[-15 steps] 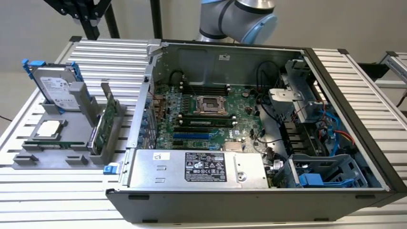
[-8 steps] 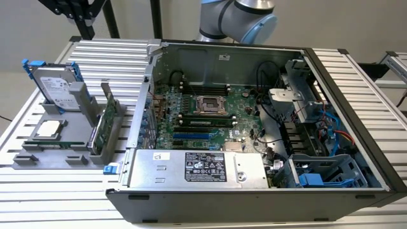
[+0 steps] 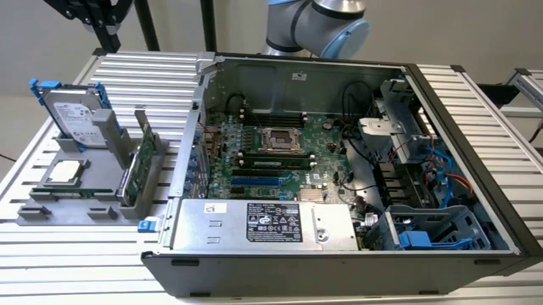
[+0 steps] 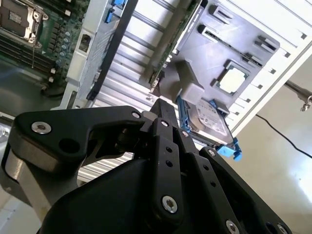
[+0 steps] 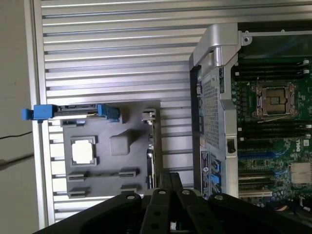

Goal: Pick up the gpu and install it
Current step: 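Reach for the gpu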

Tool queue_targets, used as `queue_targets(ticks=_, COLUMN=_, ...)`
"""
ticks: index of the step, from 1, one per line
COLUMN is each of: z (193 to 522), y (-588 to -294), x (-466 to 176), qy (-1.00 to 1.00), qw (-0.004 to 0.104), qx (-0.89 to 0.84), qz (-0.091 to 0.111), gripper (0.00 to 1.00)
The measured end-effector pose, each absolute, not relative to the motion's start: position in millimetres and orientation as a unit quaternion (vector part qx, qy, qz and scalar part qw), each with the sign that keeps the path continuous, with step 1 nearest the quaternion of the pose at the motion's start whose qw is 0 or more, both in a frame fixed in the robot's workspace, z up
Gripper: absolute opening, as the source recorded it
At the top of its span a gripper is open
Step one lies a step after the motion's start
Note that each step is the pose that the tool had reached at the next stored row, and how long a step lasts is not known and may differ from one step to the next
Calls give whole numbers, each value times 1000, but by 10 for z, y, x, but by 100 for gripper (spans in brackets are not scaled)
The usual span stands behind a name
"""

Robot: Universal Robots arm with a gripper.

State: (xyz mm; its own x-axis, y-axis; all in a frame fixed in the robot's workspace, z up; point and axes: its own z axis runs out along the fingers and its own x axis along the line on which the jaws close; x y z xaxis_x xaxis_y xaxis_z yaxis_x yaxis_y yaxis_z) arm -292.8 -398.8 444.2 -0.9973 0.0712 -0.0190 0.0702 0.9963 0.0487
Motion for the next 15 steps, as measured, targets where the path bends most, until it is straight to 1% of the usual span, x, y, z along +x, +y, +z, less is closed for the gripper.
queue_targets(ticks=15, z=4442, y=-4015, x=-2976, qy=999, qw=10, qx=35, qz=24, gripper=0)
